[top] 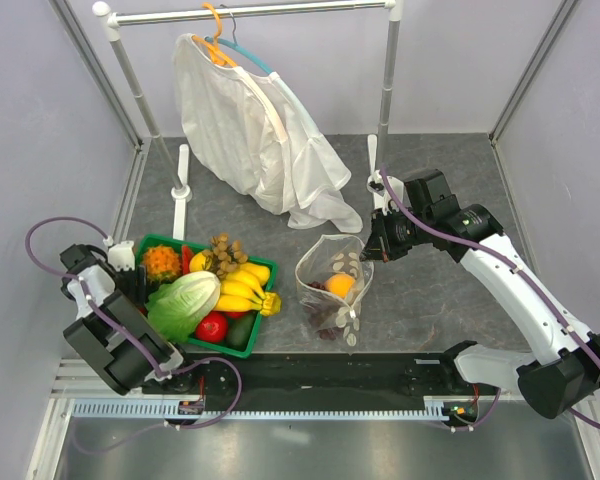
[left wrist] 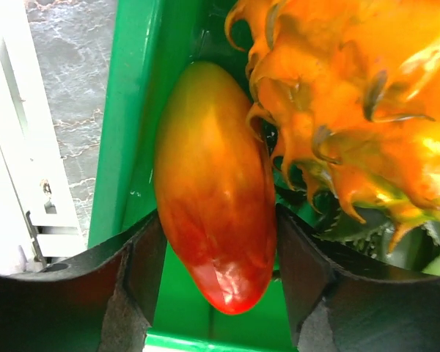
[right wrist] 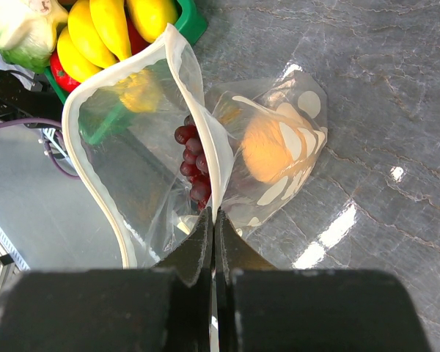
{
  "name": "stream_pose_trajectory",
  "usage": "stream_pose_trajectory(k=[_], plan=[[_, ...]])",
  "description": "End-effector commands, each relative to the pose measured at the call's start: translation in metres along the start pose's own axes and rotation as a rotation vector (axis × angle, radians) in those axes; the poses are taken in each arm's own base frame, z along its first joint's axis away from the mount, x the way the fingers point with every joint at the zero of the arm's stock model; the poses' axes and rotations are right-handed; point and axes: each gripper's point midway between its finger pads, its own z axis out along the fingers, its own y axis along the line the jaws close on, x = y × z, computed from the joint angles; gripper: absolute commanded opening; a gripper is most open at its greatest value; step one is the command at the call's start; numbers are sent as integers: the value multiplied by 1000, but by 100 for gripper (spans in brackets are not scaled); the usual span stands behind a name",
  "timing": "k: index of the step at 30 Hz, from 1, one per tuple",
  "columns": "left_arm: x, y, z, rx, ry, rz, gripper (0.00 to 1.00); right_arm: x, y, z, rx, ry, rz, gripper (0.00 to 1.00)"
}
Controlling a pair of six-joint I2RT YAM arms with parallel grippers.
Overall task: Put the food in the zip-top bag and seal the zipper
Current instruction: Pick up the fake fruit from the bin.
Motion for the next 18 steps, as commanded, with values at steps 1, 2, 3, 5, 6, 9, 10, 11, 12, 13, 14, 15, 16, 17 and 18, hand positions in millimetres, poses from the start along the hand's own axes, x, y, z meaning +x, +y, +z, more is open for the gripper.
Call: stream_pose_trajectory(k=[1, 2, 3, 5, 6, 9, 10, 11, 12, 13, 14, 15, 16, 17, 18], plan=[[-8, 6, -4, -55, -48, -3, 62, -9, 0, -3, 6, -30, -13, 0], [-7, 6, -7, -62, -48, 6, 58, -9, 1, -4, 5, -31, -15, 0], [-9, 7, -13, -81, -65, 18, 56, -10, 1, -4, 5, -32, -16, 0], [-5, 8, -22, -111, -57, 33, 53, -9, 1, -5, 5, -32, -15, 0], [-6, 9, -27, -130, -66, 40, 53, -10, 2, -5, 5, -33, -17, 0], [-11, 13, -50, -196, -105, 71, 47, -9, 2, -5, 3, -33, -14, 0], [-15, 14, -59, -221, -130, 82, 46, -7, 1, -4, 3, -28, -9, 0], [-19, 15, -67, -234, -141, 85, 43, -7, 2, -4, -1, -29, -11, 0], [-21, 15, -71, -238, -146, 87, 43, -7, 2, -5, -1, -32, -12, 0], [-25, 16, -76, -239, -157, 87, 42, -6, 2, -4, -2, -28, -7, 0], [-32, 17, -83, -239, -165, 80, 40, -6, 2, -4, -4, -29, -8, 0], [-36, 17, -87, -236, -173, 77, 39, -6, 2, -4, -2, -28, -5, 0], [-42, 16, -91, -222, -188, 73, 38, -6, 3, -5, -5, -30, -7, 0], [-53, 19, -99, -220, -209, 65, 35, -6, 3, -5, -7, -29, -6, 0], [-55, 16, -102, -200, -209, 56, 34, -7, 3, -5, -6, -32, -7, 0]])
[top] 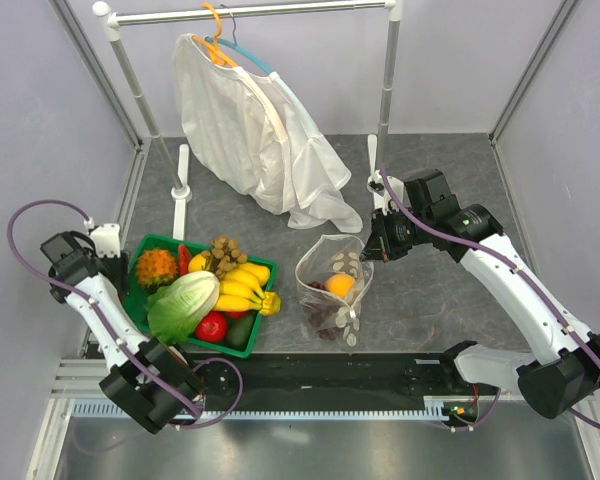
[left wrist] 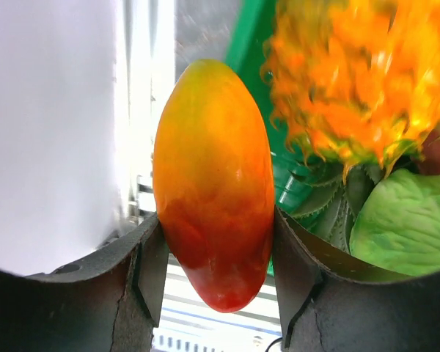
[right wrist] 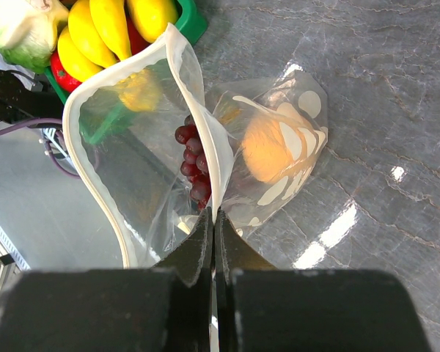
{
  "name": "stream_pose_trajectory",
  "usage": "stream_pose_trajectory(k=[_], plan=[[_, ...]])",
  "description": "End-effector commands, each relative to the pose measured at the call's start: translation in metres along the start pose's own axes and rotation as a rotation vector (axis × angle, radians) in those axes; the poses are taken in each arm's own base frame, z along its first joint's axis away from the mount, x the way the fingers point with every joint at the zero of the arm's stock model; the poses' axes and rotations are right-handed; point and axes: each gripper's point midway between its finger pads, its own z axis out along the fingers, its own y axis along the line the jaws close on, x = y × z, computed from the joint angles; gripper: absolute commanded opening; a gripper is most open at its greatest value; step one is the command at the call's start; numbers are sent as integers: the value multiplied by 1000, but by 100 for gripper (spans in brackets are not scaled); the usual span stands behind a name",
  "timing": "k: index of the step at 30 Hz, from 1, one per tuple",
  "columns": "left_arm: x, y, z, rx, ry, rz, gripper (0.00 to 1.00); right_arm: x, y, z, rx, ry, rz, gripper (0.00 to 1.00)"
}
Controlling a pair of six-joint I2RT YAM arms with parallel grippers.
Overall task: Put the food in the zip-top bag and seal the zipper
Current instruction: Pick up the fake fruit from the bin, then place the fake fruit in the zipper food storage bag.
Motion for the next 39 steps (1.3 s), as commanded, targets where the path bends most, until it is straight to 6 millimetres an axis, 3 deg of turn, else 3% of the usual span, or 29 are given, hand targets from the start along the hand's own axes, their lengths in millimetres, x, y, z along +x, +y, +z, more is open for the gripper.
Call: stream_pose_trajectory(k=[1, 5, 9, 10, 12, 13, 15, 16, 18, 19, 20, 21, 23, 24, 30, 36, 39], plan=[[-36, 6, -21, 34, -71, -24, 34, -7, 4, -6, -6, -34, -9, 0], [-59, 1, -33, 76, -108, -13, 33, -5, 3, -6, -4, -37, -7, 0], [-87, -21, -57, 155, -189, 21, 31, -1, 3, -6, -6, -34, 2, 0], [-101, -40, -71, 228, -234, 56, 31, -1, 3, -6, -7, -36, 2, 0], [-117, -60, -86, 275, -277, 89, 31, -1, 3, -4, -10, -34, 10, 0], [-133, -90, -105, 366, -329, 144, 31, -3, 4, -4, -12, -39, 12, 0], [-148, -119, -126, 456, -377, 185, 32, -5, 5, -4, -20, -43, 20, 0], [-160, -152, -151, 584, -428, 237, 33, -8, 7, -4, -27, -52, 15, 0], [-169, -184, -172, 689, -454, 287, 33, -11, 11, -4, -42, -57, 20, 0], [-172, -217, -195, 811, -469, 357, 34, -14, 12, -4, -49, -64, 22, 0], [-176, -232, -204, 851, -482, 390, 34, -15, 14, -5, -58, -67, 23, 0], [-170, -259, -221, 930, -491, 468, 34, -16, 15, -5, -63, -72, 26, 0], [-175, -288, -240, 1006, -521, 539, 34, -18, 18, -5, -74, -79, 29, 0], [-166, -310, -253, 1058, -523, 605, 34, -18, 19, -5, -83, -77, 33, 0], [-152, -386, -296, 1277, -571, 759, 34, -21, 26, -8, -108, -96, 34, 0], [-132, -434, -294, 1362, -535, 764, 34, -20, 27, -12, -109, -105, 31, 0], [-122, -447, -276, 1357, -508, 733, 35, -17, 27, -12, -109, -103, 33, 0]])
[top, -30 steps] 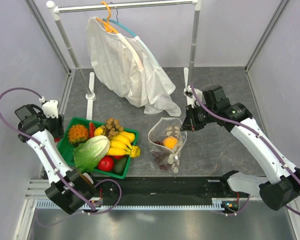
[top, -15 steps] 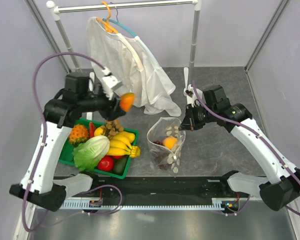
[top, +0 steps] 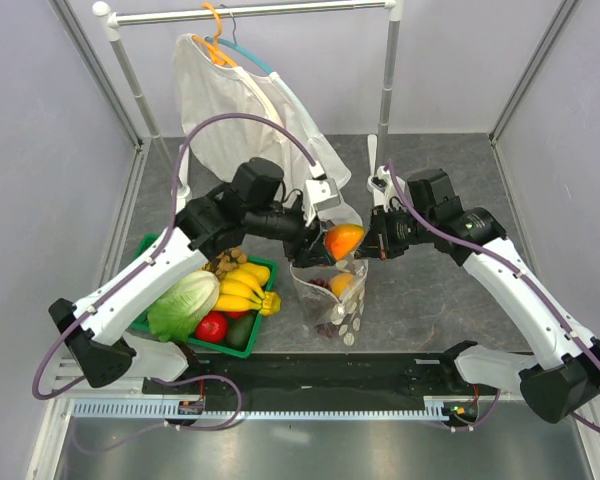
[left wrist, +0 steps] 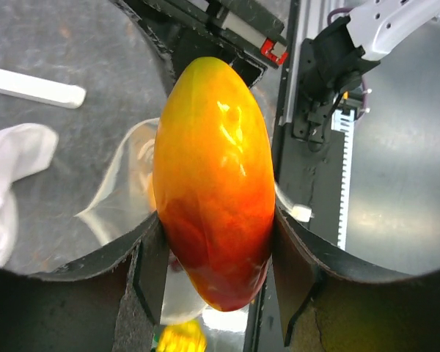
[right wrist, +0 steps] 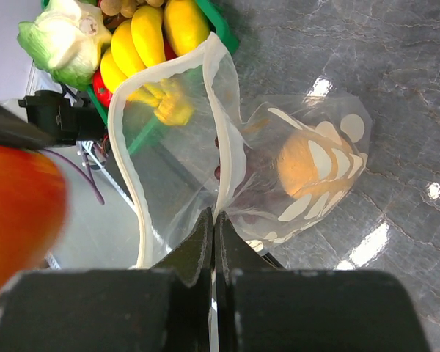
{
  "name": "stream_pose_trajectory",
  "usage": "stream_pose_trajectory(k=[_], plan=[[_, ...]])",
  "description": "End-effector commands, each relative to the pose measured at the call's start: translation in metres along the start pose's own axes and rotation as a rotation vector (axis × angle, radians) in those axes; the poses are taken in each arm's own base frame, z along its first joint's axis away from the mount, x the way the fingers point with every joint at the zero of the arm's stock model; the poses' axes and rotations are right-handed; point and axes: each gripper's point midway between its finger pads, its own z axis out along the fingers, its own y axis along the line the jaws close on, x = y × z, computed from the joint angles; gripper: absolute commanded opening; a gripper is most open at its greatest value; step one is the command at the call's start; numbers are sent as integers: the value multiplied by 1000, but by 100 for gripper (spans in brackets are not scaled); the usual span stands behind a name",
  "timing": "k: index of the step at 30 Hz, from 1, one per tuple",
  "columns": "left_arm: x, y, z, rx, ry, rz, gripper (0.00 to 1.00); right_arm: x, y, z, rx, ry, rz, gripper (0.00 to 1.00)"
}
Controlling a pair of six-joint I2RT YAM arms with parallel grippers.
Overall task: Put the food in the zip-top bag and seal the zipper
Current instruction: Place the fake fruit in the zipper food storage bag, then pick up the fake fruit from the bin.
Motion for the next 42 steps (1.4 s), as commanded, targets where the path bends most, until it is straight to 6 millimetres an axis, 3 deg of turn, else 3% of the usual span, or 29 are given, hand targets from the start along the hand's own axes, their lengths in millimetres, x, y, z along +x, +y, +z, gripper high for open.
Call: stream_pose_trajectory(k=[1, 2, 3, 5, 6, 11, 14, 15, 16, 19, 20, 22, 23, 24, 26, 28, 29, 32, 38, 42], plan=[[5, 3, 27, -6, -74, -55, 37, -7, 11, -9, -38, -51, -19, 0], [11, 5, 30, -15, -78, -68, 38, -6, 12, -10, -40, -51, -16, 0], [31, 10, 38, -35, -54, -113, 40, -4, 11, -9, -41, -48, -13, 0], [35, 11, 40, -44, -86, -121, 45, -4, 11, -9, -41, -49, -15, 0], [54, 13, 46, -52, -57, -154, 49, -5, 11, -9, -41, -50, -14, 0], [86, 23, 55, -103, 20, -221, 73, -3, 12, -9, -47, -47, -14, 0], [81, 16, 47, -89, 53, -249, 82, -3, 10, -10, -38, -49, -20, 0], [79, 15, 44, -91, 54, -254, 93, -2, 10, -10, -37, -46, -20, 0], [74, 12, 38, -86, 49, -248, 96, -2, 10, -11, -34, -47, -25, 0], [49, 5, 5, -94, -7, -180, 100, -1, 9, -12, -27, -51, -33, 0], [31, 12, -16, -143, -58, -123, 100, -1, 8, -13, -22, -53, -39, 0], [37, 20, -36, -190, -2, -124, 100, 1, 7, -14, -14, -57, -47, 0], [25, 38, -56, -249, -7, -85, 100, 3, 6, -14, -11, -54, -48, 0], [48, 43, -63, -248, 93, -148, 100, 3, 6, -15, -12, -56, -49, 0], [58, 71, -90, -289, 115, -171, 100, 5, 6, -16, -12, -57, -50, 0], [82, 85, -106, -322, 180, -217, 100, 6, 6, -16, -12, -57, -55, 0], [98, 104, -121, -410, 228, -248, 100, 6, 6, -17, -11, -60, -58, 0], [139, 121, -141, -498, 338, -369, 99, 7, 4, -18, -2, -59, -61, 0], [201, 135, -149, -636, 465, -542, 100, 9, 3, -16, -7, -57, -55, 0], [222, 148, -147, -704, 498, -576, 100, 9, 4, -16, -10, -58, -53, 0]])
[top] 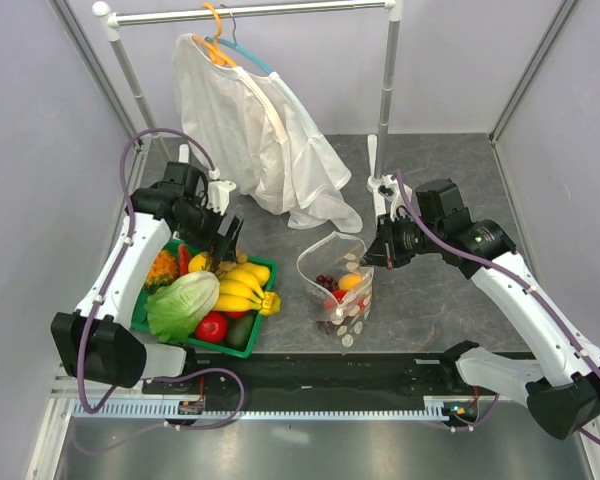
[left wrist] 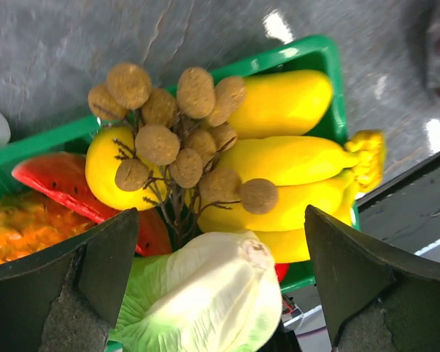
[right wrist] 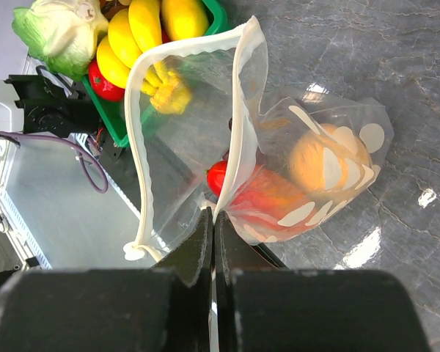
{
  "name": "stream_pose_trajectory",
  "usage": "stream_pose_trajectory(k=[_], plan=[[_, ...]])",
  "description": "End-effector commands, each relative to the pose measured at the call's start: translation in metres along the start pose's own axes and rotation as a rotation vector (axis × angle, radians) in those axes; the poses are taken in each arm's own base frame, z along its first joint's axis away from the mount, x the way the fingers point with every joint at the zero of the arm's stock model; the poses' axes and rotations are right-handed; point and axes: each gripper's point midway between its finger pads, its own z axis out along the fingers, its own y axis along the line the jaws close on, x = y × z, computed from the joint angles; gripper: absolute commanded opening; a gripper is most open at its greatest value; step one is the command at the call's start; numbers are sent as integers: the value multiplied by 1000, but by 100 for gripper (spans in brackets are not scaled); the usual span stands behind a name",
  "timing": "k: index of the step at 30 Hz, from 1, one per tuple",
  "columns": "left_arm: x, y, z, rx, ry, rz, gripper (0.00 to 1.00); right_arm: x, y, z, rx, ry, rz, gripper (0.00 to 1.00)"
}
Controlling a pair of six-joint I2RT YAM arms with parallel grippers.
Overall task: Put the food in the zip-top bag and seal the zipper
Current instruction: Pick up the fake fruit from the bin.
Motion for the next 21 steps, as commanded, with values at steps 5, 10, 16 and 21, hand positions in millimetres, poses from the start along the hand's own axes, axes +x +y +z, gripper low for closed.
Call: stream_pose_trajectory(k=[5, 10, 16, 21], plan=[[15, 36, 32, -156, 55, -23, 100, -6, 4, -4, -12, -37, -26, 0], [22, 43, 54, -161, 76, -21, 100, -7, 5, -3, -16, -34, -23, 0], [23, 45, 68, -151, 73, -32, 93, -9, 4, -2, -13, -34, -22, 0], [19, 43, 71, -135, 59, -35, 69, -9, 4, -1, -14, -31, -19, 0]])
